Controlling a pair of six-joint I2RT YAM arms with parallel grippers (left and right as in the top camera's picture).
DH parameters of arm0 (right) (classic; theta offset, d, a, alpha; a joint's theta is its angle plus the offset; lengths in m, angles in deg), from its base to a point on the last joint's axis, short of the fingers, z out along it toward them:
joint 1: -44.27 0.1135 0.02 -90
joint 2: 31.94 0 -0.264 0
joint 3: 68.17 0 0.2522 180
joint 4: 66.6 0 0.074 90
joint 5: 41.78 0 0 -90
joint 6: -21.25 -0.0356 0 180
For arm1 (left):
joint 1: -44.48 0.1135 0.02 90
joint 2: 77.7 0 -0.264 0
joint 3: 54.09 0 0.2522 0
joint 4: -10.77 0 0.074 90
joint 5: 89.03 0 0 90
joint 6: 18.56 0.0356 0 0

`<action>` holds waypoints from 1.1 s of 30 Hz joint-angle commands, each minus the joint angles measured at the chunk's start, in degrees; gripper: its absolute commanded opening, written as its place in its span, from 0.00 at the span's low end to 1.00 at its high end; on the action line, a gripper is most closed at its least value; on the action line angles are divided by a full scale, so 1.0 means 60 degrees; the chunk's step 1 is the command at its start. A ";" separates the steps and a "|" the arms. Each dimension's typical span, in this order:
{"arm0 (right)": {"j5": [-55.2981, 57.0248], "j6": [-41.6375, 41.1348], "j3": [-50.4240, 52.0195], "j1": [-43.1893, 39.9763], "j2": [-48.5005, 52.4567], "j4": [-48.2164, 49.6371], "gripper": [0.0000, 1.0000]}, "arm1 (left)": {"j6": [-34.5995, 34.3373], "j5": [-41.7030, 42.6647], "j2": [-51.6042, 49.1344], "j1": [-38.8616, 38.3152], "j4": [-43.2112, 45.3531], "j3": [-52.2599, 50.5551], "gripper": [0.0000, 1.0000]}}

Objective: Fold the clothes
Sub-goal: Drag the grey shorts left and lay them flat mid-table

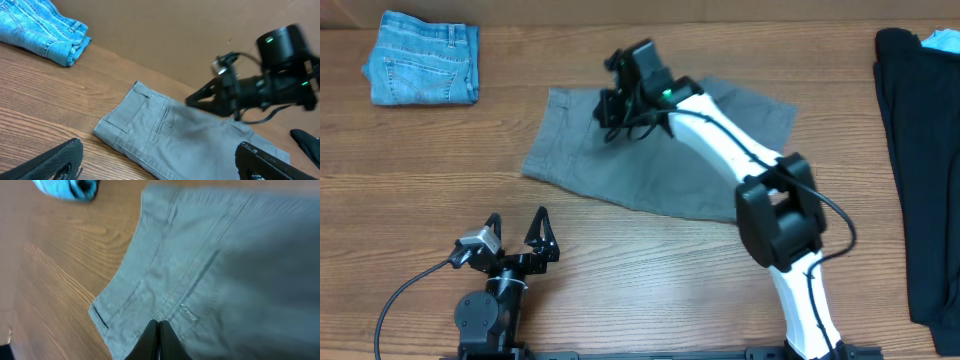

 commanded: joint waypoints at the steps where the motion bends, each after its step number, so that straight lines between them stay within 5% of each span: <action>1: -0.0605 -0.0259 -0.0066 0.0058 0.0295 0.0306 0.04 | -0.0084 0.0069 0.0076 -0.0062 -0.0007 -0.0033 1.00; 19: -0.1377 -0.0718 -0.0066 0.1322 0.1789 0.0066 0.04 | -0.0084 0.0073 0.0076 -0.0062 -0.0007 -0.0033 1.00; 33: -0.2823 0.0335 -0.0069 0.1555 0.1657 -0.3107 0.04 | -0.0084 0.0069 0.0076 -0.0062 -0.0007 -0.0033 1.00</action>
